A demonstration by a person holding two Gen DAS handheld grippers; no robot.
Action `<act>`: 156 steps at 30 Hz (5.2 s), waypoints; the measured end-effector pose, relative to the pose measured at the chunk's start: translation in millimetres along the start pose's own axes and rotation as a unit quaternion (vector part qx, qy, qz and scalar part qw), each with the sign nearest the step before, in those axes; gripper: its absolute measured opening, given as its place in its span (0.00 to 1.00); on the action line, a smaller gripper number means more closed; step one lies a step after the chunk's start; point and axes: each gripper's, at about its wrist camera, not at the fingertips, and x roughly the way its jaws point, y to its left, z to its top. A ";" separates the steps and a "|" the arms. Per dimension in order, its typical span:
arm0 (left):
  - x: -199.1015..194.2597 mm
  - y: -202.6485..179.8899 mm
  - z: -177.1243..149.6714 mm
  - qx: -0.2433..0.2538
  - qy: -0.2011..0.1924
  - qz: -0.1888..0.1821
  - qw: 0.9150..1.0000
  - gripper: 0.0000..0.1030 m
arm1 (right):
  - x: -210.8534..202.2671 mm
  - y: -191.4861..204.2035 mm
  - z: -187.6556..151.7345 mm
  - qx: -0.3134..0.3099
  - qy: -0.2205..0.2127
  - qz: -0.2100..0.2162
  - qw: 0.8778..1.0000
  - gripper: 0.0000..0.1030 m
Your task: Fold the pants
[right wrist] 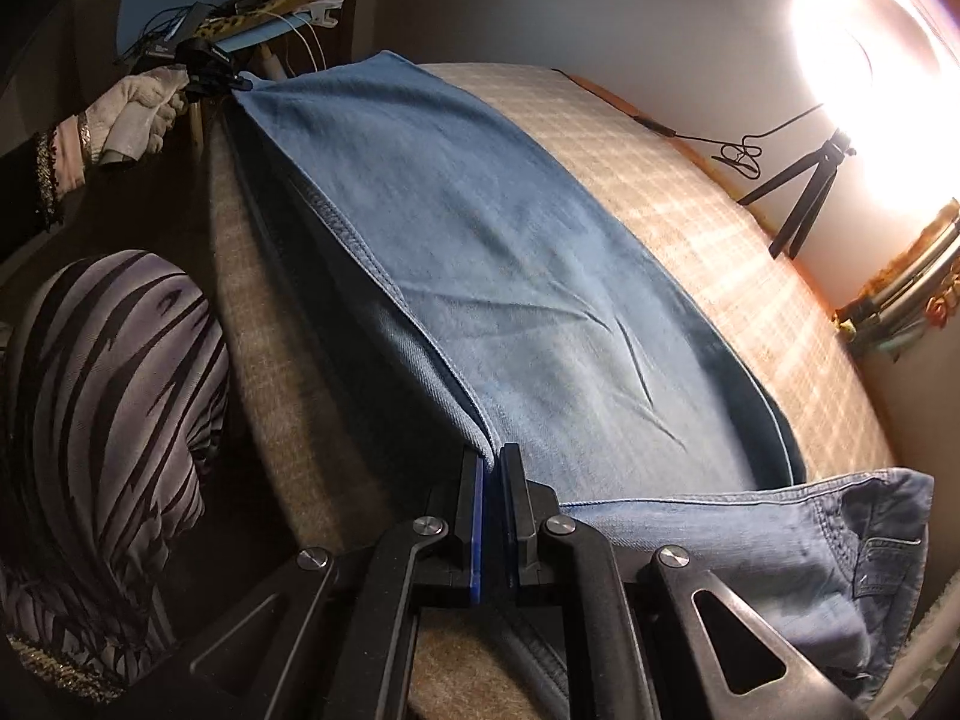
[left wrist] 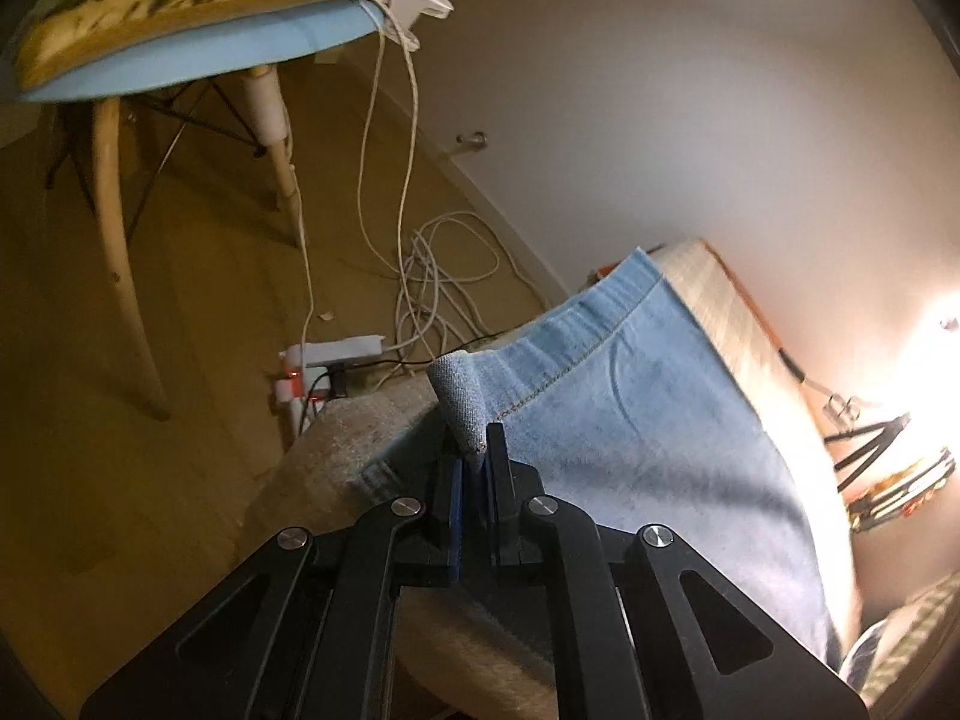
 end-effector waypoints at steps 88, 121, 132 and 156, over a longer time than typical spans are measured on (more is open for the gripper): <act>0.7 -294.9 -195.0 0.418 0.220 -0.178 0.863 0.51 | -92.5 -185.1 -296.9 0.681 -0.099 -0.071 0.722 0.12; -13.3 -228.1 -149.7 0.344 0.175 -0.125 0.914 0.51 | -88.0 -262.6 -173.2 0.461 -0.078 -0.056 0.882 0.39; -16.4 -195.0 -135.9 0.323 0.160 -0.092 0.928 0.51 | 23.5 -311.0 -99.6 0.414 0.032 0.010 0.910 0.33; -17.1 -187.1 -134.2 0.304 0.151 -0.088 0.936 0.51 | -115.8 -293.0 -361.8 0.648 -0.015 -0.088 0.756 0.58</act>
